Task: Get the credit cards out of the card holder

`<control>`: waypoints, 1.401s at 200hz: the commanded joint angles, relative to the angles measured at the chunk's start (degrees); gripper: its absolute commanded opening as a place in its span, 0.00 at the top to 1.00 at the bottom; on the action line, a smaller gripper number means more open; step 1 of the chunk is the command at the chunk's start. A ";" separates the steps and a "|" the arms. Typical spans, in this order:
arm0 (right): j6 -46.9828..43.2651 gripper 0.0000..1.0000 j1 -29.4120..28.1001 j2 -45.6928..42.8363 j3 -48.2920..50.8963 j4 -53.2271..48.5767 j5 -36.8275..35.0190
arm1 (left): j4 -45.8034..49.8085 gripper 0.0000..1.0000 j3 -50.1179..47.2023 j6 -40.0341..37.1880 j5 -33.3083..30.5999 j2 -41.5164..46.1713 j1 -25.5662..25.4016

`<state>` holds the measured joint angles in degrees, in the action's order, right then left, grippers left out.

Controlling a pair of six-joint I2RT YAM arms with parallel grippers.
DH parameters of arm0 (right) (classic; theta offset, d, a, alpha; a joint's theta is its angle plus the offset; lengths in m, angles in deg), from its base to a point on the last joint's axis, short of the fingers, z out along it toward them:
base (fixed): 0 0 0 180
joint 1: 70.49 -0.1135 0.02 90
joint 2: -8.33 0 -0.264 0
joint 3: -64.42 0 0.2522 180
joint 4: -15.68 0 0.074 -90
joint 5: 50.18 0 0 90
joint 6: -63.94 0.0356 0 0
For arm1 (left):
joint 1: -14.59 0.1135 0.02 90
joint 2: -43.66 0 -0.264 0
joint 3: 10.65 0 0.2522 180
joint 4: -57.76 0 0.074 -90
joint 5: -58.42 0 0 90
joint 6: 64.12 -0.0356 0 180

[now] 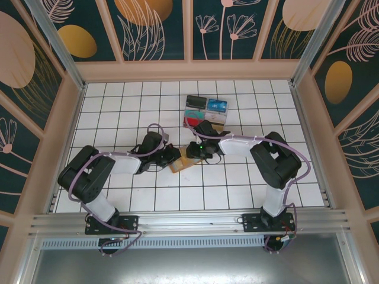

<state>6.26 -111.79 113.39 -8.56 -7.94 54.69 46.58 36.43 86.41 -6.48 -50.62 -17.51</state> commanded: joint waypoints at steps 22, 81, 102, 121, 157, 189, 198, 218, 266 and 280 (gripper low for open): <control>2.21 0.70 0.21 1.91 0.42 -6.56 -7.06 | 2.50 0.94 -4.32 -5.69 1.96 5.89 2.81; 4.07 0.71 0.17 0.60 -0.90 -6.19 -8.27 | 16.34 0.94 -2.82 -12.74 -0.83 13.52 5.21; 3.41 0.70 0.27 -1.94 -2.68 -3.66 -5.90 | 18.46 0.94 -1.77 -13.76 -1.63 17.35 6.28; 3.48 0.65 1.06 -5.39 -3.85 -0.04 -2.20 | 19.58 0.94 -0.41 -14.51 -1.59 20.64 7.35; 4.48 0.48 4.17 -11.81 -3.55 10.18 10.41 | 18.03 0.93 2.26 -13.70 1.52 24.25 10.19; 6.35 0.35 6.29 -12.33 -5.09 17.44 22.96 | 11.58 0.94 3.41 -9.34 7.26 25.91 12.48; 6.83 0.33 6.57 -12.06 -5.74 18.67 25.12 | 9.53 0.93 3.80 -7.68 8.87 26.20 12.83; 7.73 0.31 7.22 -10.49 -8.74 20.04 29.22 | 5.11 0.94 4.58 -3.95 12.33 26.78 13.31; 11.71 0.35 9.54 -8.15 -11.44 25.63 37.09 | -4.63 0.94 5.17 2.76 19.41 26.29 13.57; 13.07 0.37 9.65 -7.23 -12.04 26.66 39.35 | -7.21 0.94 5.38 5.01 20.18 25.62 13.59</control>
<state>16.12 -103.00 104.05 -18.51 13.37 86.74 47.28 39.79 86.32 9.41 -24.74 -4.42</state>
